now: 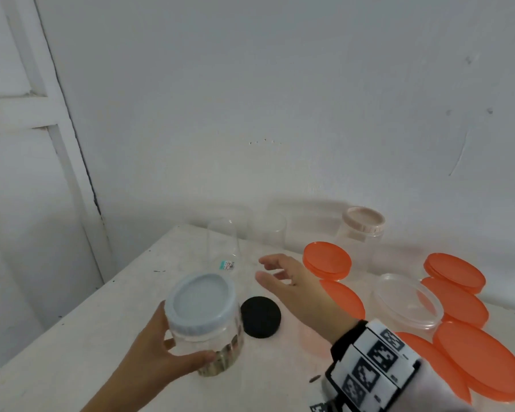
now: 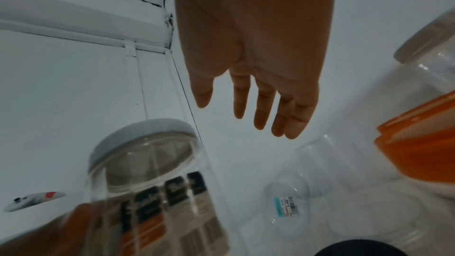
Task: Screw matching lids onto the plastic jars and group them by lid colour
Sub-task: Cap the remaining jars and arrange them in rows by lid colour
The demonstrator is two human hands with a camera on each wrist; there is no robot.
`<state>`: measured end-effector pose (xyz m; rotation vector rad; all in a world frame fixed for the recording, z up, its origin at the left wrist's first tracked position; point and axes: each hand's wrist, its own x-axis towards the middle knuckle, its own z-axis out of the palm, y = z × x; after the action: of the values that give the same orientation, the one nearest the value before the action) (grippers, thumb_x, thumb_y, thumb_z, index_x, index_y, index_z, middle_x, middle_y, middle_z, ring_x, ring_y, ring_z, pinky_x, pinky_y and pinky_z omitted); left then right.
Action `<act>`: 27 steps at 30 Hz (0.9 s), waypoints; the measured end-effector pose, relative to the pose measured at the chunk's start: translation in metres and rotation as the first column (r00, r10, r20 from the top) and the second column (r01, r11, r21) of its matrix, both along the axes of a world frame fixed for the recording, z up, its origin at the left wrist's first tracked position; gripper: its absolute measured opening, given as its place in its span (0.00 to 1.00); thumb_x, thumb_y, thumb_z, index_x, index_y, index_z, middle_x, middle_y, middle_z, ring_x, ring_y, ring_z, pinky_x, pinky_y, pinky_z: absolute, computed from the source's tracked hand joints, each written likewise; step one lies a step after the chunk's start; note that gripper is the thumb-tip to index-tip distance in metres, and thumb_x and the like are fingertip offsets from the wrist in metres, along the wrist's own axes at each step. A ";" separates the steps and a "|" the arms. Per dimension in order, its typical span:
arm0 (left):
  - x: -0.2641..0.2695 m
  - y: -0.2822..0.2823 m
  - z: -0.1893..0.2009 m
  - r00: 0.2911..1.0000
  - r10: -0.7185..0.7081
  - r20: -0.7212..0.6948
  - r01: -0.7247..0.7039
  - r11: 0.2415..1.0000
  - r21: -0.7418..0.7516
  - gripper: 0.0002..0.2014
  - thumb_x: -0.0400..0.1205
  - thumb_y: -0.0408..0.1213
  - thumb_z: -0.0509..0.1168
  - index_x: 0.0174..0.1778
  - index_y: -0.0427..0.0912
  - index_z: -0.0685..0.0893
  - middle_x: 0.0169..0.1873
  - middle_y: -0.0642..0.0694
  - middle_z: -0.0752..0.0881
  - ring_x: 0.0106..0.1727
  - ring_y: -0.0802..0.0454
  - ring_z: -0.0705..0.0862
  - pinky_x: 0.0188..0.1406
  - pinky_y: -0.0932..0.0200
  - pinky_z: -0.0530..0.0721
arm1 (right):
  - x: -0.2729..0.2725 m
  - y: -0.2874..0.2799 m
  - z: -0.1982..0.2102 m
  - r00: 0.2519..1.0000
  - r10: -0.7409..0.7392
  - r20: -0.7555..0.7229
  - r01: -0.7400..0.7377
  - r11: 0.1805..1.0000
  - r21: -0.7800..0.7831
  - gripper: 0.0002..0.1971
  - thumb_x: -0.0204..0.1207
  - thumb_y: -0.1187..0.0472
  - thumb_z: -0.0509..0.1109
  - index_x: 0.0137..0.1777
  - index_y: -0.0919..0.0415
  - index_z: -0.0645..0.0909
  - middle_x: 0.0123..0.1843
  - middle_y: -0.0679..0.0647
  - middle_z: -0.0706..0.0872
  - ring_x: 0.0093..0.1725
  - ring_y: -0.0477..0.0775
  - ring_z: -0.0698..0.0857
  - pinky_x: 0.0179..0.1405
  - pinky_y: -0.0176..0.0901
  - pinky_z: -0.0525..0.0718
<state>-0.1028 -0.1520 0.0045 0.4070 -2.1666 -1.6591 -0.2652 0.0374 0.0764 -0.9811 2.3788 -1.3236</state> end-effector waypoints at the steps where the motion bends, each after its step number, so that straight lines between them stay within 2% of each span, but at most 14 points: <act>1: 0.002 -0.009 0.002 0.999 0.035 -0.017 -0.035 0.999 -0.002 0.50 0.37 0.65 0.83 0.57 0.78 0.70 0.55 0.81 0.79 0.57 0.77 0.79 0.51 0.62 0.79 | -0.007 -0.009 -0.001 1.000 -0.014 -0.002 0.014 1.000 0.015 0.17 0.80 0.45 0.67 0.67 0.43 0.76 0.63 0.41 0.79 0.60 0.40 0.79 0.52 0.30 0.75; 4: 0.001 -0.034 0.010 0.988 0.143 -0.062 -0.145 0.989 -0.027 0.45 0.46 0.57 0.86 0.57 0.77 0.70 0.55 0.77 0.81 0.57 0.78 0.78 0.52 0.64 0.76 | -0.026 -0.037 -0.008 0.999 -0.022 -0.030 0.025 0.995 0.093 0.19 0.80 0.46 0.67 0.68 0.49 0.76 0.63 0.46 0.78 0.58 0.45 0.78 0.52 0.35 0.74; 7: -0.008 -0.058 0.014 0.964 0.254 -0.076 -0.259 0.963 -0.071 0.43 0.54 0.48 0.84 0.63 0.69 0.71 0.62 0.63 0.81 0.62 0.62 0.79 0.57 0.59 0.77 | -0.041 -0.064 -0.016 0.999 -0.003 -0.045 0.011 0.985 0.173 0.22 0.80 0.45 0.67 0.71 0.52 0.74 0.65 0.50 0.77 0.57 0.45 0.75 0.56 0.36 0.71; 9: -0.016 -0.071 0.015 0.945 0.319 -0.065 -0.325 0.938 -0.122 0.43 0.55 0.48 0.82 0.65 0.61 0.70 0.62 0.56 0.80 0.63 0.54 0.78 0.61 0.53 0.76 | -0.050 -0.081 -0.022 0.999 -0.009 -0.031 0.015 0.975 0.221 0.25 0.79 0.44 0.67 0.73 0.53 0.72 0.67 0.52 0.76 0.61 0.48 0.75 0.60 0.40 0.72; 12: -0.030 -0.083 0.016 0.925 0.372 -0.079 -0.381 0.903 -0.200 0.43 0.54 0.51 0.80 0.65 0.58 0.68 0.56 0.59 0.78 0.58 0.54 0.77 0.53 0.57 0.75 | -0.060 -0.107 -0.029 1.000 -0.012 -0.003 0.012 0.958 0.288 0.29 0.80 0.42 0.65 0.76 0.55 0.68 0.72 0.56 0.73 0.69 0.55 0.74 0.66 0.47 0.74; 14: -0.039 -0.090 0.017 0.915 0.393 -0.086 -0.402 0.884 -0.239 0.45 0.54 0.51 0.79 0.68 0.55 0.69 0.55 0.59 0.77 0.57 0.54 0.76 0.49 0.61 0.74 | -0.063 -0.122 -0.031 1.000 -0.018 0.017 0.012 0.951 0.308 0.30 0.80 0.42 0.64 0.78 0.55 0.64 0.74 0.58 0.71 0.72 0.58 0.72 0.68 0.51 0.74; 18: -0.051 -0.101 0.015 0.904 0.427 -0.035 -0.420 0.868 -0.264 0.49 0.56 0.52 0.79 0.74 0.48 0.69 0.63 0.51 0.78 0.63 0.47 0.78 0.61 0.46 0.77 | -0.067 -0.150 -0.032 0.995 -0.081 0.052 0.060 0.945 0.321 0.37 0.80 0.41 0.64 0.81 0.60 0.57 0.75 0.62 0.68 0.73 0.64 0.71 0.70 0.58 0.73; 20: -0.055 -0.103 0.014 0.902 0.430 -0.031 -0.423 0.870 -0.253 0.50 0.55 0.52 0.79 0.74 0.47 0.69 0.65 0.49 0.78 0.64 0.46 0.78 0.62 0.44 0.76 | -0.069 -0.162 -0.035 0.987 -0.140 0.083 0.104 0.935 0.338 0.41 0.78 0.39 0.65 0.81 0.62 0.54 0.75 0.64 0.67 0.72 0.66 0.72 0.70 0.60 0.73; 24: -0.058 -0.103 0.012 0.901 0.430 -0.052 -0.431 0.875 -0.222 0.48 0.54 0.52 0.79 0.71 0.53 0.68 0.61 0.55 0.74 0.62 0.50 0.75 0.62 0.47 0.75 | -0.073 -0.178 -0.041 0.969 -0.195 0.150 0.127 0.920 0.371 0.45 0.76 0.38 0.68 0.80 0.64 0.51 0.75 0.66 0.68 0.70 0.67 0.74 0.68 0.59 0.76; 25: -0.058 -0.103 0.011 0.901 0.432 -0.040 -0.429 0.875 -0.223 0.49 0.55 0.54 0.80 0.72 0.52 0.67 0.61 0.56 0.73 0.64 0.50 0.75 0.63 0.46 0.75 | -0.073 -0.180 -0.043 0.964 -0.195 0.181 0.117 0.921 0.372 0.44 0.76 0.39 0.69 0.79 0.65 0.52 0.73 0.65 0.70 0.68 0.66 0.76 0.65 0.57 0.78; 27: -0.058 -0.104 0.010 0.903 0.428 -0.019 -0.422 0.880 -0.221 0.51 0.56 0.57 0.82 0.74 0.50 0.66 0.62 0.56 0.72 0.67 0.48 0.74 0.66 0.44 0.74 | -0.072 -0.184 -0.047 0.944 -0.218 0.248 0.121 0.928 0.352 0.41 0.76 0.42 0.71 0.76 0.66 0.56 0.67 0.63 0.75 0.59 0.61 0.80 0.52 0.48 0.80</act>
<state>-0.1606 -0.2563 0.0145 0.7823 -2.0614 -1.1662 -0.3377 -0.1466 0.0294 -0.4618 2.3927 -0.9844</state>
